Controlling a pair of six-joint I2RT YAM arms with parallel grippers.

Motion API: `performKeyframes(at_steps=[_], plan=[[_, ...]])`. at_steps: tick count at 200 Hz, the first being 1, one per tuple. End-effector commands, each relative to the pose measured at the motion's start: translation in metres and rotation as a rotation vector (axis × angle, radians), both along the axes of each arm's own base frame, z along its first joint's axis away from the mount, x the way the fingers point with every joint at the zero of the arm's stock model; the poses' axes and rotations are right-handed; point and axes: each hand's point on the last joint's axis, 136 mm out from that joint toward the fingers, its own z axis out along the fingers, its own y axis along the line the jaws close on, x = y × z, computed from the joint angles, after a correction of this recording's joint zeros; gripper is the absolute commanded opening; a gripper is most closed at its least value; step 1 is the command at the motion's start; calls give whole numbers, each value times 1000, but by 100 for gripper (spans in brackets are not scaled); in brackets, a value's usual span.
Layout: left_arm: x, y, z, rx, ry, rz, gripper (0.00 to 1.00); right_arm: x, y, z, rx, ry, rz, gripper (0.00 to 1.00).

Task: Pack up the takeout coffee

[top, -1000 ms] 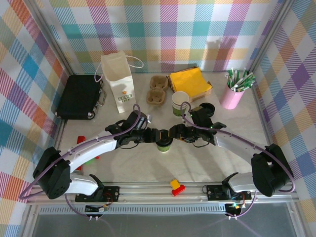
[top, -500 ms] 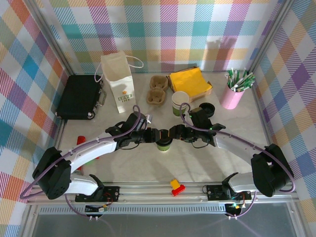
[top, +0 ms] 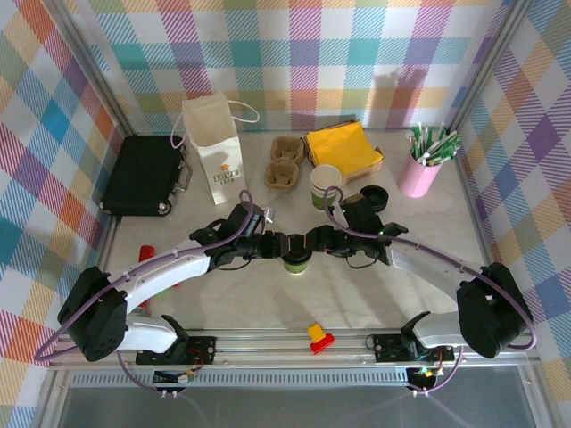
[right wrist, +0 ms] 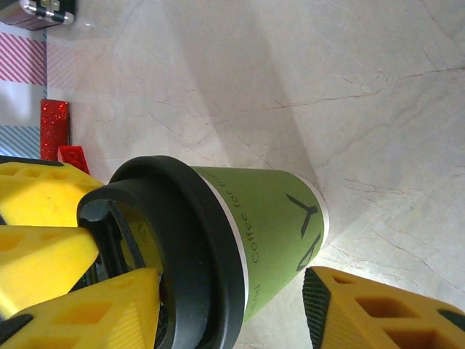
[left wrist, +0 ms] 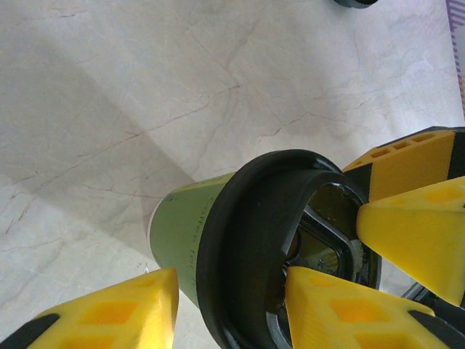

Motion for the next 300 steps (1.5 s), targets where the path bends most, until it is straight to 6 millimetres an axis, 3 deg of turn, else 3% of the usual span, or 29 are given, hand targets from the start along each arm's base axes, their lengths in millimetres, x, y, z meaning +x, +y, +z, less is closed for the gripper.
performKeyframes(at_steps=[1,65,82,114,159,188,217,300], plan=[[-10,7,1,63,40,-16,45,-6,-11,-2,-80,14,-2,56],[-1,6,33,64,-18,-5,52,1,-5,35,-59,-50,19,57],[1,15,39,87,-29,31,53,-1,-3,43,-63,-65,31,57],[5,52,61,135,-103,176,55,-9,2,60,-136,-129,64,59],[-4,132,89,195,-243,464,66,-16,7,75,-299,-236,82,70],[-18,165,100,201,-306,554,69,-19,17,71,-403,-265,128,75],[-29,183,106,199,-341,591,69,-19,28,66,-501,-290,179,77],[-32,183,104,190,-340,580,70,-21,47,42,-588,-222,269,80]])
